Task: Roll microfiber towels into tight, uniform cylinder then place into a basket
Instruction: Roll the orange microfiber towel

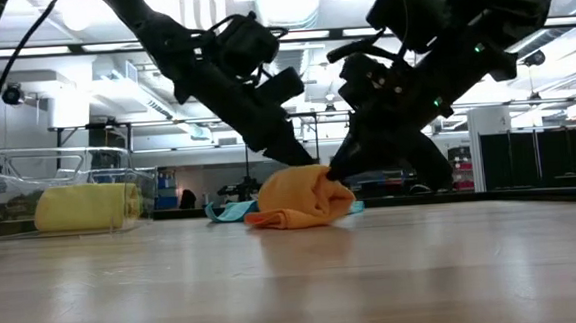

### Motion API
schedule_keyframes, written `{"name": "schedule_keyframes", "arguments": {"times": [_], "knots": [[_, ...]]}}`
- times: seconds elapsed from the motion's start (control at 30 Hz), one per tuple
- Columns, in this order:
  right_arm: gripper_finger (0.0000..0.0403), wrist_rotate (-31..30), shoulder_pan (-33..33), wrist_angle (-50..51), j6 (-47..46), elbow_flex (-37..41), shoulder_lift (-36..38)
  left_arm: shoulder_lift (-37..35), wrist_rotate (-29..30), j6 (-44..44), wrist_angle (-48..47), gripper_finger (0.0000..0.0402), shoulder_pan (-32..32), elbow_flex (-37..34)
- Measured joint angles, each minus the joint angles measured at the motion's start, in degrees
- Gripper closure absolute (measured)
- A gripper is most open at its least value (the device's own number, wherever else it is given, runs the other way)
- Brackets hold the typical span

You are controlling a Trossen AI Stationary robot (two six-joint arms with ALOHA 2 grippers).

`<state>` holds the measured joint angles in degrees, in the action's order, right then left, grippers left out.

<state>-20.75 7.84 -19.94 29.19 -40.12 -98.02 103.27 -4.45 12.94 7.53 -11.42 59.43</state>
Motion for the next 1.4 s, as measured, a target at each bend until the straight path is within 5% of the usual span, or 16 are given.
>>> {"name": "schedule_keyframes", "arguments": {"times": [0.67,0.8,1.4], "knots": [[0.0394,-3.9,-0.1,2.4,-0.7,0.1,0.0,-4.8,1.6,-2.1,-2.6,0.0402,4.2,-2.1],[0.0394,-2.9,0.1,1.3,-0.6,-0.1,0.0,-4.1,5.6,-2.1,-0.9,0.0402,3.8,-2.7],[0.0394,1.2,0.2,1.9,0.9,-2.6,0.0,-5.2,3.3,-3.5,-0.2,0.0402,4.7,-6.3]]}}
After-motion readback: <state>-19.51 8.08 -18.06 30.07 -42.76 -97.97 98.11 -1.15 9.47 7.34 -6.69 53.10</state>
